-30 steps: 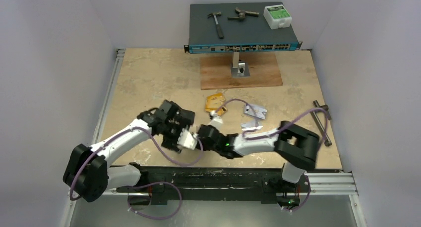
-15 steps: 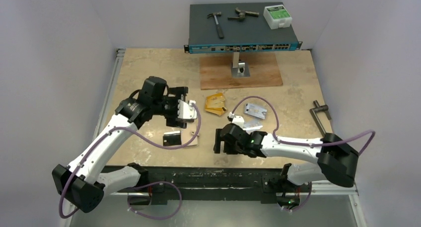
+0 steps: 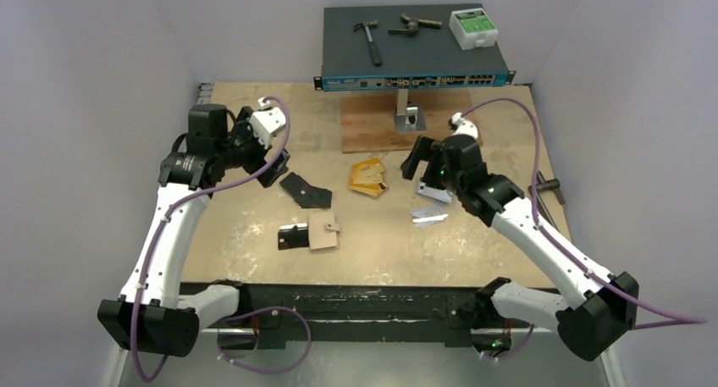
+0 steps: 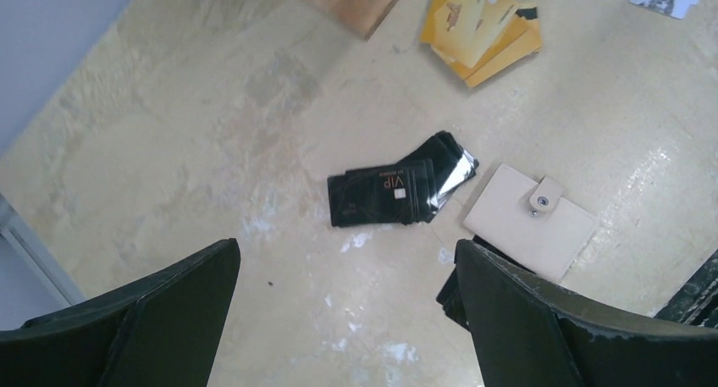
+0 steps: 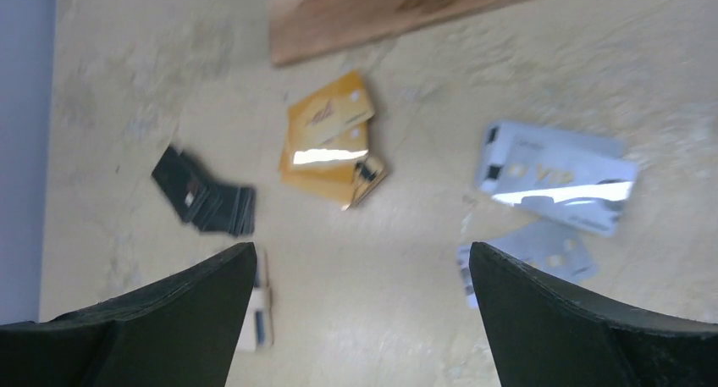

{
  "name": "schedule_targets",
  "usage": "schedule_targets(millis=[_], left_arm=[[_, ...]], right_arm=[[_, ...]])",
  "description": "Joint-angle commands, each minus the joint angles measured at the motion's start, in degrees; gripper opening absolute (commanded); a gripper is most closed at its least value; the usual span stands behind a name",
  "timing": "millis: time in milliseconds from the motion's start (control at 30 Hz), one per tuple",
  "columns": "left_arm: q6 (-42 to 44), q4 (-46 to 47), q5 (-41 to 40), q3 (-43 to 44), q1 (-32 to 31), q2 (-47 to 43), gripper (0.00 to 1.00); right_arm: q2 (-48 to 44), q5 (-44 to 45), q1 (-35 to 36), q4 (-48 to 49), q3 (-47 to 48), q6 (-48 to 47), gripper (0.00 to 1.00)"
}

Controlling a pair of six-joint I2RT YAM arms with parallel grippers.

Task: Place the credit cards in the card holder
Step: Reset both arms

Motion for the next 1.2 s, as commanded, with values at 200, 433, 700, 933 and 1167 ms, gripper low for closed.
schedule_targets(millis=[200,433,700,933,1167], left_arm=[[-19.77,28.71,3.89,-20.10,17.99,0.73,1.00],[-27.37,51.55,3.53,-31.91,19.73,7.41,1.00],[-35.40,79.34,5.24,-43.86,19.68,12.72,1.00],[-35.15,79.61,5.36,-43.54,19.70,13.71,1.00],[-28.09,92.90,-11.55,-55.21,10.01,8.80,1.00]], right_arm=[[-1.10,25.53,-19.10,32.13,-17.74,-13.13,0.99],[2.89,28.16,-25.80,52.84,-28.95,-18.18,0.99],[9.72,27.77,-28.48,77.00,-36.46,-21.63,0.99],[17.02,20.11,-29.22,97.02,-40.26,-28.27,0.99],[22.12,11.70,-28.33,106.01,-42.70,-34.87,0.99]])
